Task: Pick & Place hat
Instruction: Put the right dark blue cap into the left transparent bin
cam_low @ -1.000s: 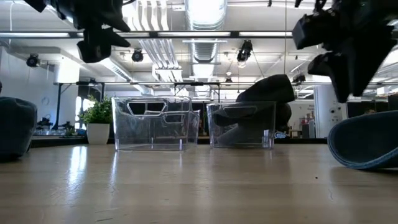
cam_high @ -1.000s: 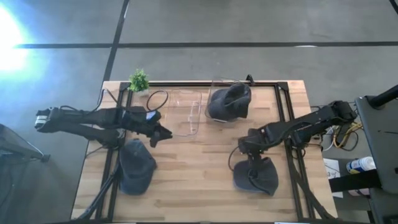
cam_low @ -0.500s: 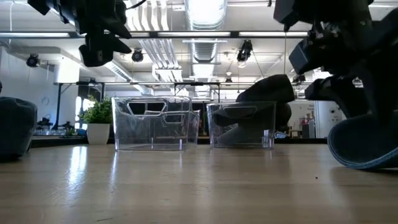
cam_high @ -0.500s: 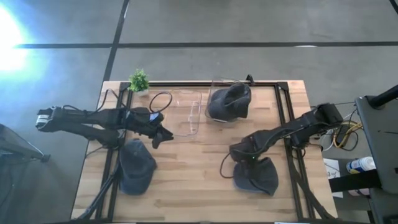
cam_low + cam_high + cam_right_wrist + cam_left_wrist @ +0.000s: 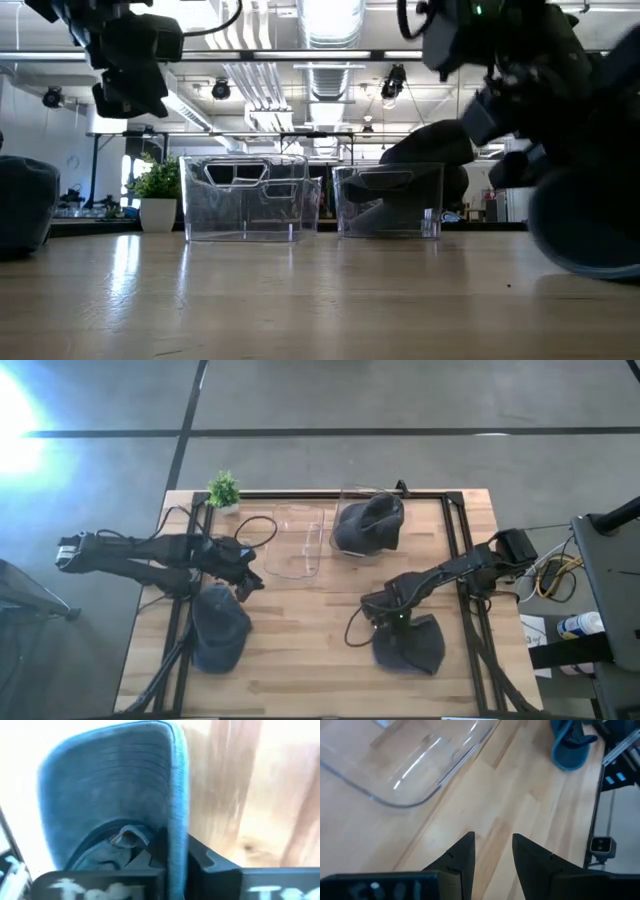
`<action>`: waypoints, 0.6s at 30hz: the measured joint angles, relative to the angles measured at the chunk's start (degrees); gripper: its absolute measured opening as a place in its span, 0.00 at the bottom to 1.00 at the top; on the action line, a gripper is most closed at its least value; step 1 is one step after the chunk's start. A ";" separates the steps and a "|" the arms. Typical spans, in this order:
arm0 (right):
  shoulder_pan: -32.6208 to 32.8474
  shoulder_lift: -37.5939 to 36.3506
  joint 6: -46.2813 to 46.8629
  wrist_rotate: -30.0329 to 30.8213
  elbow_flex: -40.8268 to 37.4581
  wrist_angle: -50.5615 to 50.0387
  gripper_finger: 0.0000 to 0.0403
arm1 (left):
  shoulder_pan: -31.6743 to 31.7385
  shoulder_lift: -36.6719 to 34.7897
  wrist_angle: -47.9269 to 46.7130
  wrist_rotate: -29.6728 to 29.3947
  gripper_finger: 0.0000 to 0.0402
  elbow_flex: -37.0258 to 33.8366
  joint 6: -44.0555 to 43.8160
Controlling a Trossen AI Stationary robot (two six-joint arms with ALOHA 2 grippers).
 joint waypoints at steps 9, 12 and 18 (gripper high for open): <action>-9.67 -8.57 12.64 3.39 12.56 5.44 0.03 | -0.13 -5.54 -3.99 0.00 0.31 0.00 0.68; -13.98 -10.59 16.99 3.63 17.80 13.17 0.03 | -0.13 -7.83 -4.89 0.01 0.31 0.00 1.69; -21.15 -8.67 20.90 12.87 25.20 29.90 0.03 | -0.20 -12.04 -10.93 0.00 0.31 0.00 1.70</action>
